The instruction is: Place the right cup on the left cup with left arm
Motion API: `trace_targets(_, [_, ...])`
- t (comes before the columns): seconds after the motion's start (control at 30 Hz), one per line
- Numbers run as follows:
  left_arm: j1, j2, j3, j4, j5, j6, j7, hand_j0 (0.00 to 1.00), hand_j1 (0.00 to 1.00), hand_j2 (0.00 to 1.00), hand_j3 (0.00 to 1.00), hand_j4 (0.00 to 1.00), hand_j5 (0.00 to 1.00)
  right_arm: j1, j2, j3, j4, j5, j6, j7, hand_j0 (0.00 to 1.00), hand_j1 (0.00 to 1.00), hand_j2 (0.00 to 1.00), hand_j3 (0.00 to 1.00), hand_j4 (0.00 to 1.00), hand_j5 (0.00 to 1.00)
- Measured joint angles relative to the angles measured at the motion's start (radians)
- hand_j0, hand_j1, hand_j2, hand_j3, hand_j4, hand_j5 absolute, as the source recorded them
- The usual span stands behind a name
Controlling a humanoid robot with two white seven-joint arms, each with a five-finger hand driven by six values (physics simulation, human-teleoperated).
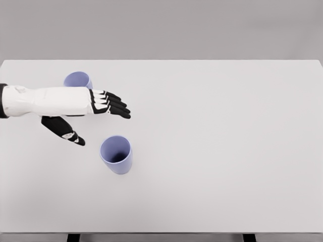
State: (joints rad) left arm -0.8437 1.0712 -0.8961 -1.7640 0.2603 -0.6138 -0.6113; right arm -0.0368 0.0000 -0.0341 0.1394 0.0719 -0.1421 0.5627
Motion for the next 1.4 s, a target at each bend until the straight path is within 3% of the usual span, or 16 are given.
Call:
trace_targets(0.17, [0.0,-0.001,-0.005,0.0,-0.018,0.0,0.0,1.0,1.0,1.0,1.0,1.0,1.0,0.034,0.0,0.002,0.005,0.001,0.001,0.0,1.0,1.0,1.0,1.0,1.0,1.0])
trace_targets(0.43, [0.038,-0.014,-0.004,0.0,-0.128,0.0,0.0,1.0,1.0,1.0,1.0,1.0,1.0,0.034,0.0,-0.001,0.005,0.0,0.0,0.0,1.0,1.0,1.0,1.0,1.0,1.0])
trace_targets(0.7, [0.089,-0.059,-0.004,0.0,-0.151,0.0,0.0,1.0,1.0,1.0,1.0,1.0,1.0,0.034,0.0,-0.001,0.006,0.0,0.0,0.0,1.0,1.0,1.0,1.0,1.0,1.0])
trace_targets(1.1, [0.08,-0.079,-0.005,0.0,-0.262,0.0,0.004,1.0,1.0,1.0,1.0,1.0,1.0,0.034,0.0,-0.001,0.006,0.0,0.0,0.0,1.0,1.0,1.0,1.0,1.0,1.0])
trace_targets(1.4, [0.089,-0.107,-0.005,0.0,-0.273,0.0,0.007,1.0,1.0,1.0,1.0,1.0,1.0,0.034,0.0,-0.001,0.006,0.0,0.0,0.0,1.0,1.0,1.0,1.0,1.0,1.0])
